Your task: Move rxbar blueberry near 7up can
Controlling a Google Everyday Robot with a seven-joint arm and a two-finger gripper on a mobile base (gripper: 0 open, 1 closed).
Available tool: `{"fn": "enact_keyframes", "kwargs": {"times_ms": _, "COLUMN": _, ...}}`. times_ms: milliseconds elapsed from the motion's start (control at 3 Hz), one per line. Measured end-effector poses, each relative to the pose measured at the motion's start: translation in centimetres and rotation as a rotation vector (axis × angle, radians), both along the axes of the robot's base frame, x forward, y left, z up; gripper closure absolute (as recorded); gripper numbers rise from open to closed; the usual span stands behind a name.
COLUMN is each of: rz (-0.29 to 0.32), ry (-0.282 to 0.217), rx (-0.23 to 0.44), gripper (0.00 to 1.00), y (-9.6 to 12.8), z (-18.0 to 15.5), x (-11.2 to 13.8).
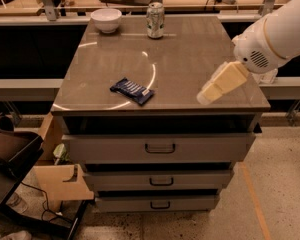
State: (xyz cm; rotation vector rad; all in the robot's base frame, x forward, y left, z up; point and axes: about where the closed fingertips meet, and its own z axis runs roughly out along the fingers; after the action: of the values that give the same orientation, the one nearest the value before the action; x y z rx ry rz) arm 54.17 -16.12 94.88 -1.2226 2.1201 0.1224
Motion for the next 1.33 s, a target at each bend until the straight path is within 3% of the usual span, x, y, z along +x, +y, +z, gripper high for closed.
{"fn": "enact_keyframes", "kwargs": {"times_ms": 333, "rz": 0.008, "ry": -0.019, "rx": 0.212, "gripper": 0.00, "y": 4.4, "z": -3.0, "x": 1.4}}
{"fn": "enact_keyframes", "kwargs": {"times_ms": 667, "rz": 0.018, "ry": -0.068, "rx": 0.380, "gripper": 0.00, "y": 8.4, "z": -4.6, "x": 2.0}}
{"fn": "enact_keyframes", "kwargs": {"times_ms": 1000, "rz": 0.006, "ry": -0.134, "rx": 0.419, "gripper": 0.00, "y": 9.8, "z": -2.5, "x": 3.1}}
{"fn": "enact_keyframes", "kwargs": {"times_ms": 1333, "rz": 0.010, "ry": -0.133, "rx": 0.434, "gripper": 0.00, "y": 10.4, "z": -3.6, "x": 3.3}}
